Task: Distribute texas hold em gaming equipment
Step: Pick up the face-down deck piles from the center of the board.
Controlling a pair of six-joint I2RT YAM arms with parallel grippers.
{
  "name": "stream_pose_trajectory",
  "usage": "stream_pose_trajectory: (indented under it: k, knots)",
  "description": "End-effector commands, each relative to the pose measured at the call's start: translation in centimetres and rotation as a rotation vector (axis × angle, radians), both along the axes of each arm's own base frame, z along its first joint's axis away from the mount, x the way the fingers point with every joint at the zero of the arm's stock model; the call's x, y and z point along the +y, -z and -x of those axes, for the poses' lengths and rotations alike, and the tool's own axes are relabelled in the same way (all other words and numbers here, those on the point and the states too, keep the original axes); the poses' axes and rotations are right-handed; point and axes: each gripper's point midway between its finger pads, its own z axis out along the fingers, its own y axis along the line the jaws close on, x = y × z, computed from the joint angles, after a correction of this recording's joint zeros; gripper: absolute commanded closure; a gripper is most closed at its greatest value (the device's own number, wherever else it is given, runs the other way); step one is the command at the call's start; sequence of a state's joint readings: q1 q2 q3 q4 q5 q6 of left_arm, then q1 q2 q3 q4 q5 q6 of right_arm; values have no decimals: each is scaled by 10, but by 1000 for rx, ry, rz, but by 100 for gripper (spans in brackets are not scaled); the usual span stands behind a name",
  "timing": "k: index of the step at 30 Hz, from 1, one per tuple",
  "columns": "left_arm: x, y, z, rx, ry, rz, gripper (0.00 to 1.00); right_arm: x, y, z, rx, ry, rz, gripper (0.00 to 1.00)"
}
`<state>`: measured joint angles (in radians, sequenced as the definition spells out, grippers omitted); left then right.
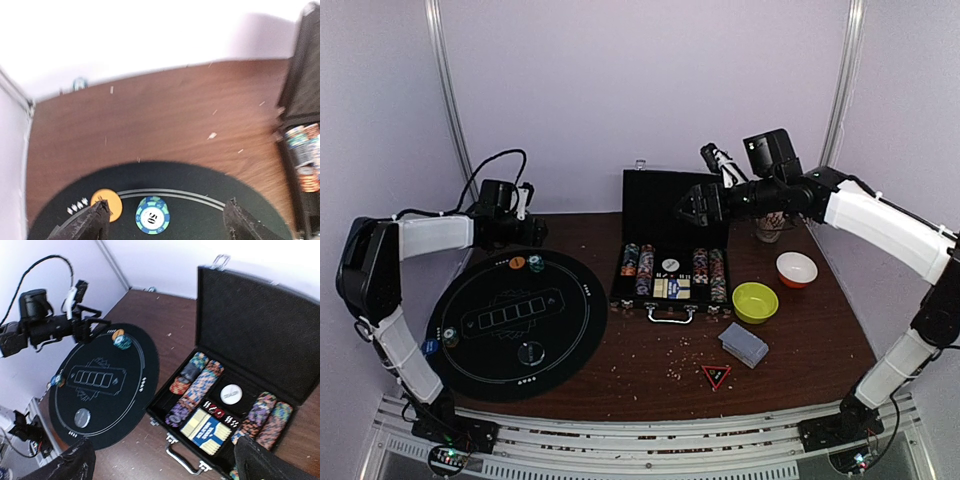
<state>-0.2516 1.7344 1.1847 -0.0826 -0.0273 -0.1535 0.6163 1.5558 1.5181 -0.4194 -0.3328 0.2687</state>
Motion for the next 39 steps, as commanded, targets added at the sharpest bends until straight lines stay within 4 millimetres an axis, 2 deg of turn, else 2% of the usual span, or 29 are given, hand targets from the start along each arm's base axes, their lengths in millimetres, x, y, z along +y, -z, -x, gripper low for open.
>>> stream_pose_trajectory:
  k: [1,6,8,10,12,13,17,21,25,29,34,39]
  knots:
    - [-18,-72,8,-164,136,8,18,-53,-69,-15,-282,235,26,0]
    - [-30,-115,36,-260,260,19,13,-75,-100,3,-474,259,-2,0]
    - [-34,-130,49,-299,305,25,7,-74,-104,11,-496,217,6,0]
    - [-39,-143,65,-337,363,36,2,-73,-97,15,-454,195,28,0]
    - [-45,-149,78,-356,421,48,2,-75,-80,12,-329,238,34,0]
    - [-48,-151,84,-365,449,56,2,-76,-62,13,-242,244,67,0]
    - [-60,-156,109,-395,566,78,2,-79,-14,29,-28,222,170,0]
    - [-67,-167,127,-433,645,92,2,-91,23,50,65,155,329,0]
    - [-66,-171,133,-455,655,78,2,-82,41,65,-24,14,513,0]
    - [-65,-166,136,-446,655,73,2,-73,91,91,-17,-181,801,0]
    - [-63,-158,138,-442,655,55,2,-88,145,120,214,-258,1014,0]
    - [-63,-150,134,-427,650,46,2,-102,182,126,271,-370,1172,0]
